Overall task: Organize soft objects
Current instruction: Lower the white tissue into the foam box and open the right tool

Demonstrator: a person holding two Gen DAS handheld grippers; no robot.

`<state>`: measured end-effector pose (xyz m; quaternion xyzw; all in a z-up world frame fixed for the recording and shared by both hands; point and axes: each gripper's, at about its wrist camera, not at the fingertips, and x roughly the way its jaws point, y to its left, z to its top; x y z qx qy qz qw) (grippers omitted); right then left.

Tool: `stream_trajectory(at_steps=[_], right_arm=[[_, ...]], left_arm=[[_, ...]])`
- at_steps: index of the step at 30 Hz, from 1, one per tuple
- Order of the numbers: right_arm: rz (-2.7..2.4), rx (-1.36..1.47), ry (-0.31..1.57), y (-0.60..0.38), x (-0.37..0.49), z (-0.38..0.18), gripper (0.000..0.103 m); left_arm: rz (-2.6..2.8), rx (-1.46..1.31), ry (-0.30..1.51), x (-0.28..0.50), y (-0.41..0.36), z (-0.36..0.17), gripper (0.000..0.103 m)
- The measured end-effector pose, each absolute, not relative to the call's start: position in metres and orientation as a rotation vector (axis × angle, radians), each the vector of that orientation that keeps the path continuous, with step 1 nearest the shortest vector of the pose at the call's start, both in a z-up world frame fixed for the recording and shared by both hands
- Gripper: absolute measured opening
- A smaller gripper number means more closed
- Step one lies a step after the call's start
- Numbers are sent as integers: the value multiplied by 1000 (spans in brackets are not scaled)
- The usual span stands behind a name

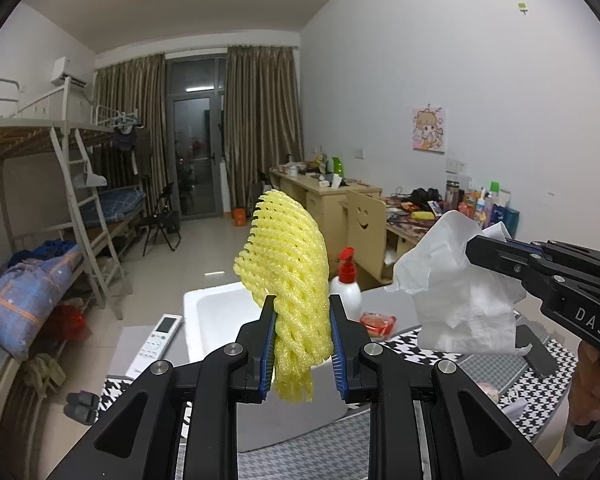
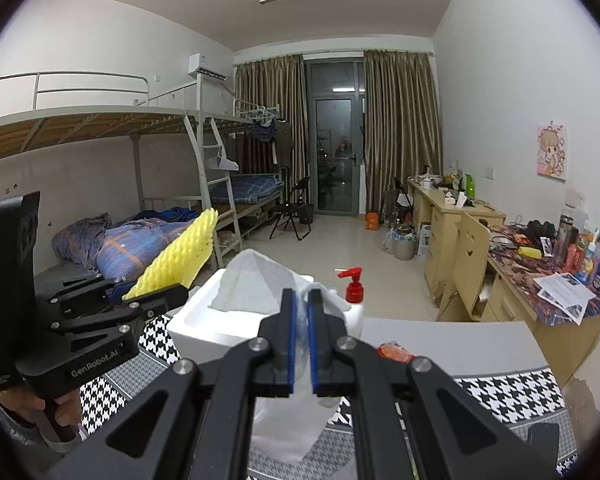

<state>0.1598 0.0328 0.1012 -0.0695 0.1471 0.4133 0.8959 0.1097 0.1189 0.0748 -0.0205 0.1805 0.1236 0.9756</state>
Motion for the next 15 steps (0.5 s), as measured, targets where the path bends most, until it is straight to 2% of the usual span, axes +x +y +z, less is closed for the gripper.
stream_trajectory(at_steps=[15], right_arm=[[929, -171, 304, 75, 171, 110, 8]], left_arm=[[349, -57, 363, 105, 145, 74, 25]])
